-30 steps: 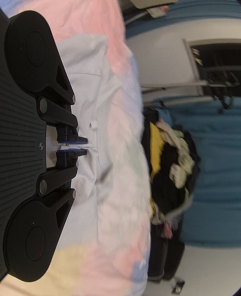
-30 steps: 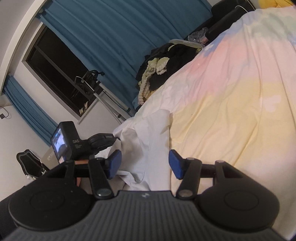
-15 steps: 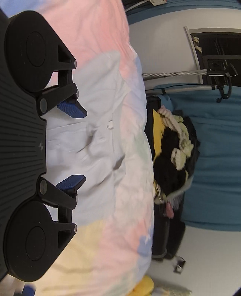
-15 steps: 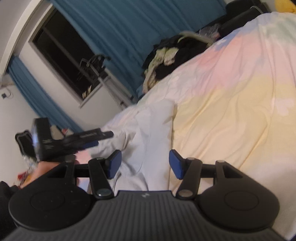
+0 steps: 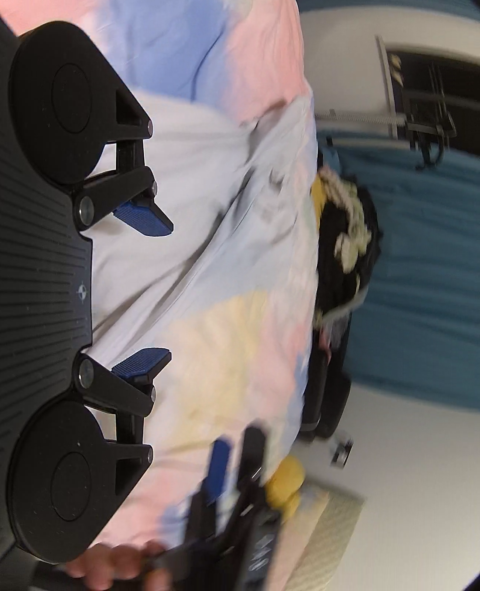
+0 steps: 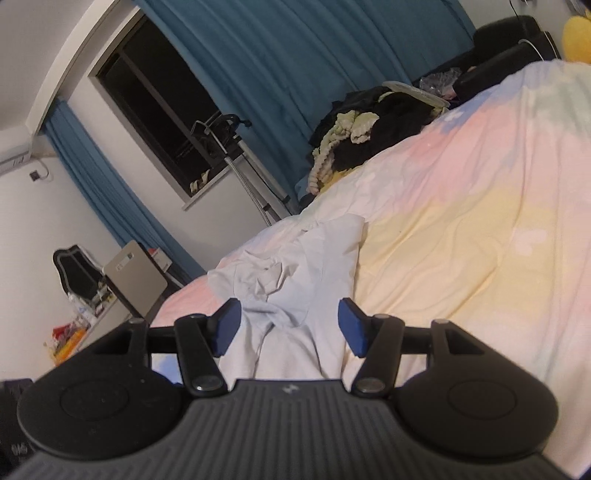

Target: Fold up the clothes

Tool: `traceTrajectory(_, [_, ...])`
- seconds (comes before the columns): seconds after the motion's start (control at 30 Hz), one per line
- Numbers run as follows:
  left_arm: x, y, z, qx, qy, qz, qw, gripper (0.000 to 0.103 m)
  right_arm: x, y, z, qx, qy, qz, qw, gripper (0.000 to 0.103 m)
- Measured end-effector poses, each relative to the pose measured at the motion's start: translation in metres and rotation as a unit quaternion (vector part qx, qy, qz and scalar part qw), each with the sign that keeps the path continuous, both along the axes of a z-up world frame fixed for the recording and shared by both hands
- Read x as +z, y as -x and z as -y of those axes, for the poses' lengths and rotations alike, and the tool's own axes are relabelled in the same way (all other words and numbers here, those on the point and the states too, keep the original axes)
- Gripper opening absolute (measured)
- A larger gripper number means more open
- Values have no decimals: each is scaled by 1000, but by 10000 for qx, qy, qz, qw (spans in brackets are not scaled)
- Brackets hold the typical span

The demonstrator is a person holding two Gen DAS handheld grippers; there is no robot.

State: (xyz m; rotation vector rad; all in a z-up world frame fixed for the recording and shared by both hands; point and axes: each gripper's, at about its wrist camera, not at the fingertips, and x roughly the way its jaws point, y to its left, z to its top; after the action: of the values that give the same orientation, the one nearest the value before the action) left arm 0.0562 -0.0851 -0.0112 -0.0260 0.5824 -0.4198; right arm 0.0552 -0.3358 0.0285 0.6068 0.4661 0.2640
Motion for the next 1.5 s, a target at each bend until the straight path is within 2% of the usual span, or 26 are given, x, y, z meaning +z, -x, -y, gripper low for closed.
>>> traceTrajectory(0.1, [-11,19,14,-372,114,-230,9990,68,-1,30,-2,-101,206,-6,9997,61])
traceTrajectory(0.2, [-19,36,27,-786,67,-268,9965,66,0,54,-3,-256,380,59,9989,61])
traceTrajectory(0.3, [-28,50,40,-1224,125,-353,9918,57,2,68,3,-551,251,249,9979,67])
traceTrajectory(0.37, [-32,57,48,-1532,145,-415,9872,53,2,69,8,-752,162,279,9966,72])
traceTrajectory(0.47, [-43,65,58,-1906,125,-569,9799,51,-2,65,11,-869,149,208,9959,72])
traceTrajectory(0.57, [-56,67,66,-2066,48,-804,9751,51,-5,59,12,-831,101,130,9964,72])
traceTrajectory(0.7, [-75,69,75,-2266,-194,-891,9697,51,-7,57,14,-829,83,75,9965,77])
traceTrajectory(0.8, [-89,70,82,-2264,-452,-920,9686,51,-9,55,12,-780,65,47,9969,78])
traceTrajectory(0.87, [-91,70,83,-2210,-520,-920,9695,37,-10,53,10,-757,101,48,9971,78])
traceTrajectory(0.9, [-91,68,82,-2170,-517,-941,9703,21,-11,52,10,-762,110,58,9970,78])
traceTrajectory(0.93, [-90,67,79,-2126,-475,-988,9710,12,-12,52,10,-773,104,68,9969,78])
traceTrajectory(1.1, [-63,63,43,-1835,263,-1288,9742,9,-13,57,19,-889,-267,304,9952,78])
traceTrajectory(1.23, [-34,67,-6,-1526,1062,-1455,9717,9,-10,62,26,-933,-564,537,9926,78])
traceTrajectory(1.3, [-22,71,-32,-1315,1331,-1477,9712,9,-10,62,26,-885,-612,560,9926,78])
traceTrajectory(1.4, [-16,77,-69,-863,1438,-1583,9730,9,-9,59,23,-758,-631,522,9938,78])
traceTrajectory(1.5, [-23,81,-95,-160,1012,-1948,9755,9,-8,56,13,-536,-545,437,9961,78])
